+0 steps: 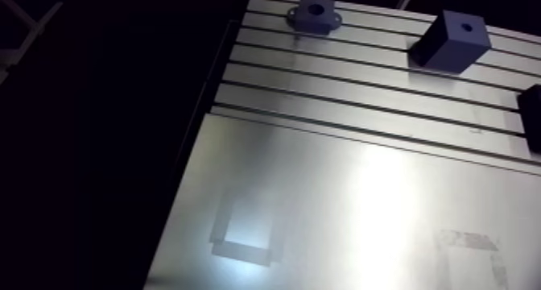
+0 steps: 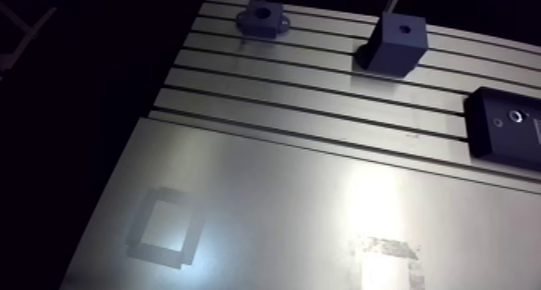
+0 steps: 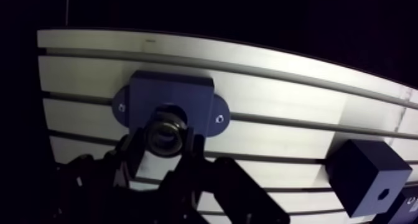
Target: Pick up the bearing and press it into the housing until flush.
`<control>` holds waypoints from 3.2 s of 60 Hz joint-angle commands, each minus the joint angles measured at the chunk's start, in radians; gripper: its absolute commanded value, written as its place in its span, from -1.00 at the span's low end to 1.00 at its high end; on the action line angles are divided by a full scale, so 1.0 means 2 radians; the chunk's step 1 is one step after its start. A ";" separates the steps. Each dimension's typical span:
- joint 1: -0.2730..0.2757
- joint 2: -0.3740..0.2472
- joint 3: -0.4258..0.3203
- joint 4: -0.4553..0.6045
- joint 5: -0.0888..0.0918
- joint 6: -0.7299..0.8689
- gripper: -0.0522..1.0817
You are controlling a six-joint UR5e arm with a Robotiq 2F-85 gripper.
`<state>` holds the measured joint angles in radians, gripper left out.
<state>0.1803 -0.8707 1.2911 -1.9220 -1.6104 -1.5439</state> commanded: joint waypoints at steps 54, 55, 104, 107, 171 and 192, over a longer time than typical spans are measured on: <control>0.000 0.015 0.002 -0.002 0.000 0.000 0.18; 0.000 0.015 0.002 -0.002 0.000 0.000 0.18; 0.003 0.020 0.003 -0.008 0.002 -0.001 0.18; 0.003 0.020 0.004 -0.008 0.001 -0.001 0.18; 0.003 0.021 0.005 -0.008 -0.002 -0.002 0.18; 0.003 0.022 0.005 -0.008 -0.002 -0.002 0.18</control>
<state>0.1862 -0.8290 1.3013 -1.9382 -1.6144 -1.5470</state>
